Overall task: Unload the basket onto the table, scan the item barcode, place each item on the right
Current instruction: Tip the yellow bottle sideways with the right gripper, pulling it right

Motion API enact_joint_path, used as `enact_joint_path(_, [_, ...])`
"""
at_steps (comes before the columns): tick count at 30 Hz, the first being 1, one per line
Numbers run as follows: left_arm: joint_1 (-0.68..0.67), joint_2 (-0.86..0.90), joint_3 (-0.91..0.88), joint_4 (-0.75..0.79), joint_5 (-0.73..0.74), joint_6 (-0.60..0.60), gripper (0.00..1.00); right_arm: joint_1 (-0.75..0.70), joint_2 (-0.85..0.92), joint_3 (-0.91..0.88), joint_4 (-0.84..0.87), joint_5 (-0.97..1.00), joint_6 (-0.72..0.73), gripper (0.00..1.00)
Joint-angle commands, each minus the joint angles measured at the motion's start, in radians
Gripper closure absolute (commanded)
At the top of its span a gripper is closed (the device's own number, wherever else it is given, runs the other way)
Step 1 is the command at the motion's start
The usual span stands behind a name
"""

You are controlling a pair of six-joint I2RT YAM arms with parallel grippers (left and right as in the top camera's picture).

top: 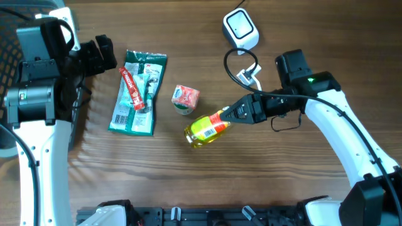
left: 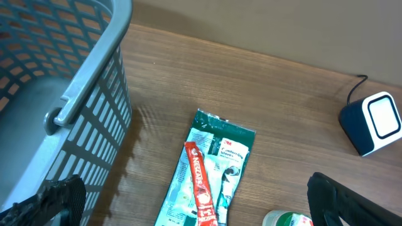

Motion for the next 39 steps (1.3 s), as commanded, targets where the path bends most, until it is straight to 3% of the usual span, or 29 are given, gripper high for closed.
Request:
enact_joint_path(1, [0.004,0.002,0.008,0.002,-0.006,0.008,0.00,0.002,-0.019,-0.001,-0.021,-0.098,-0.033,0.70])
enact_joint_path(21, [0.004,0.002,0.008,0.002,-0.006,0.008,0.00,0.002,-0.019,-0.001,-0.104,-0.093,-0.038,0.70])
enact_joint_path(29, [0.004,0.002,0.008,0.002,-0.006,0.008,0.00,0.003,-0.019,-0.001,-0.294,-0.094,-0.240,0.70])
enact_joint_path(39, [0.004,0.002,0.008,0.002,-0.006,0.008,0.00,0.003,-0.019,-0.001,-0.288,-0.094,-0.242,0.69])
